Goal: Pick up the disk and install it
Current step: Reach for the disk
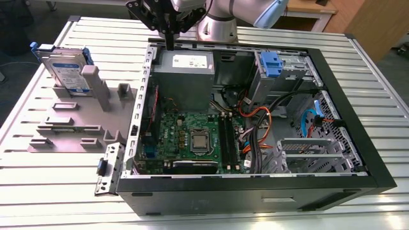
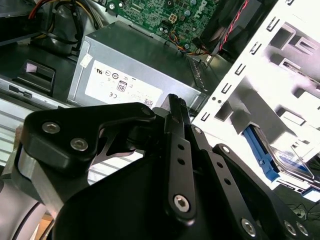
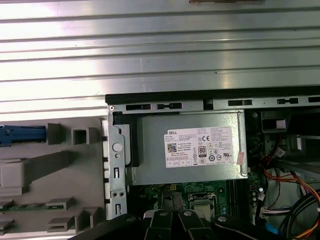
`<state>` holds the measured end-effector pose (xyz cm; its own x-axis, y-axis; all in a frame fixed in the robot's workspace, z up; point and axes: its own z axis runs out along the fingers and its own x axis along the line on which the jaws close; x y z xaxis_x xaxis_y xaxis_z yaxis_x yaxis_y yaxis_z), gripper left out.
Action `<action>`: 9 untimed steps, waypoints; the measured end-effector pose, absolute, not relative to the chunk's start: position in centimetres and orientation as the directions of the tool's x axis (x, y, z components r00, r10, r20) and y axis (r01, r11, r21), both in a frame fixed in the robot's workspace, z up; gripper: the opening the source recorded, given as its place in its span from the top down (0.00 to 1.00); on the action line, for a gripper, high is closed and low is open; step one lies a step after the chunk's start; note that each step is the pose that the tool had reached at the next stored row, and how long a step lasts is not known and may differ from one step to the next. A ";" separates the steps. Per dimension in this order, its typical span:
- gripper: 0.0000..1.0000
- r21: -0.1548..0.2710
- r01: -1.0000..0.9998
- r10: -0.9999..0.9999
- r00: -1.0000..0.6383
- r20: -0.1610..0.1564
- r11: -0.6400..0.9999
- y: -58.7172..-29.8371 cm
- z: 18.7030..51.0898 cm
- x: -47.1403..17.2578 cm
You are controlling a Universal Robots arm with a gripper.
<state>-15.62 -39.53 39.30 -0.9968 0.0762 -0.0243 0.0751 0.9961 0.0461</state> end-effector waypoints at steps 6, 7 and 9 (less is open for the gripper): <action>0.89 0.046 0.075 0.076 -0.997 -0.024 0.996 -39.5 39.3 -15.8; 0.89 0.046 0.075 0.076 -0.997 -0.024 0.996 -39.5 39.3 -15.8; 0.89 0.046 0.075 0.076 -0.997 -0.024 0.996 -39.5 39.3 -16.0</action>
<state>-15.96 -39.52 39.30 -0.9968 0.0762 -0.0243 0.0750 0.9961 0.0461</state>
